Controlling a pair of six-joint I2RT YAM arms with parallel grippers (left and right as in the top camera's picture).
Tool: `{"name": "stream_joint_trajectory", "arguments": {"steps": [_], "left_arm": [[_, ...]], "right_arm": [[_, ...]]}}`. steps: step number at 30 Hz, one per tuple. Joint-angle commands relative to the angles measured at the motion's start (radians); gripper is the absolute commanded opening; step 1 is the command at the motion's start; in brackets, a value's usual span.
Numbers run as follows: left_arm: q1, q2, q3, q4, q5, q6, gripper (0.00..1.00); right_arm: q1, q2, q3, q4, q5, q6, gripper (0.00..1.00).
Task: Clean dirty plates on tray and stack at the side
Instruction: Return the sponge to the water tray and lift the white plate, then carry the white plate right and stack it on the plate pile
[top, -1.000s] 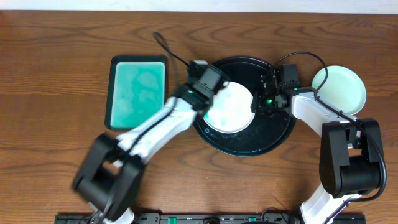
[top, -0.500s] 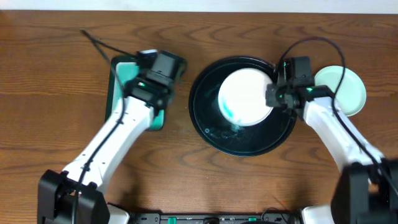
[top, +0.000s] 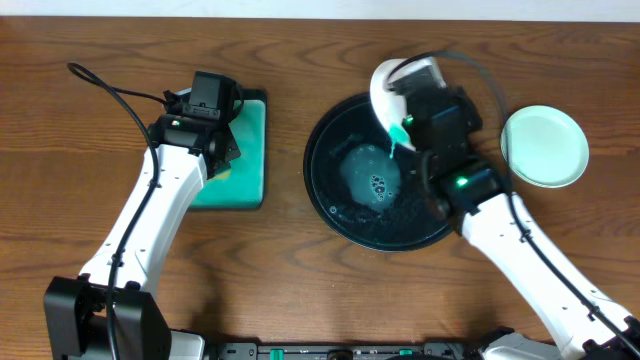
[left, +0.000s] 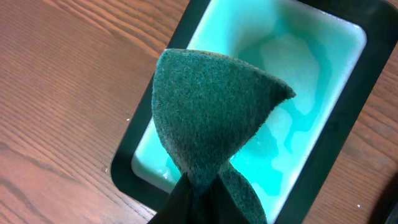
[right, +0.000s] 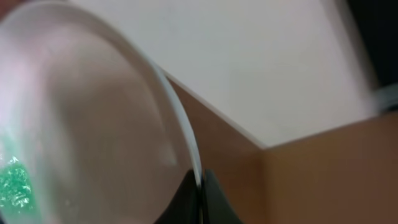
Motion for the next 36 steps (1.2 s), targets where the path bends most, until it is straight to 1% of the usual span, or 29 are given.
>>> {"name": "stream_joint_trajectory", "arguments": {"steps": [1, 5, 9, 15, 17, 19, 21, 24, 26, 27, 29, 31, 34, 36], "left_arm": [[0.005, -0.001, -0.011, 0.001, 0.009, -0.014, 0.07], [0.005, -0.001, -0.013, 0.001, 0.009, -0.014, 0.07], [0.005, -0.001, -0.013, 0.001, 0.009, -0.014, 0.07], [0.005, -0.001, -0.013, 0.001, 0.009, -0.014, 0.07], [0.005, -0.001, -0.014, 0.002, 0.009, -0.014, 0.07], [0.005, -0.001, -0.014, 0.005, 0.009, -0.014, 0.07], [0.005, -0.001, -0.015, 0.005, 0.009, -0.014, 0.07], [0.005, -0.001, -0.018, 0.005, 0.009, -0.014, 0.07], [0.005, -0.001, -0.019, 0.005, 0.009, -0.014, 0.07], [0.005, -0.001, -0.019, 0.005, 0.009, -0.014, 0.07], [0.005, -0.001, -0.019, 0.005, 0.009, -0.014, 0.07], [0.005, -0.001, -0.019, 0.005, 0.009, -0.014, 0.07], [0.005, -0.001, -0.019, 0.005, 0.009, -0.014, 0.07], [0.005, -0.001, -0.019, 0.005, 0.009, -0.014, 0.07]], "right_arm": [[0.07, -0.019, 0.012, 0.077, 0.226, -0.408, 0.01], [0.13, -0.02, 0.012, 0.143, 0.262, -0.603, 0.01], [0.166, -0.02, 0.012, 0.206, 0.301, -0.706, 0.01], [0.183, -0.02, 0.012, 0.251, 0.328, -0.846, 0.01], [0.184, -0.02, 0.012, 0.25, 0.328, -0.846, 0.01], [0.183, -0.018, 0.012, 0.234, 0.327, -0.797, 0.01], [0.176, -0.018, 0.012, 0.167, 0.317, -0.664, 0.01], [0.153, -0.017, 0.012, -0.014, 0.22, -0.472, 0.01], [0.131, -0.01, 0.012, -0.099, 0.151, -0.373, 0.01], [0.123, -0.005, 0.012, -0.111, 0.146, -0.343, 0.01], [0.112, 0.004, 0.012, -0.1, 0.166, -0.337, 0.01], [0.113, 0.003, 0.012, -0.055, 0.199, -0.384, 0.01], [0.117, -0.001, 0.012, 0.1, 0.29, -0.497, 0.01], [0.117, -0.001, 0.012, 0.161, 0.297, -0.54, 0.01]]}}
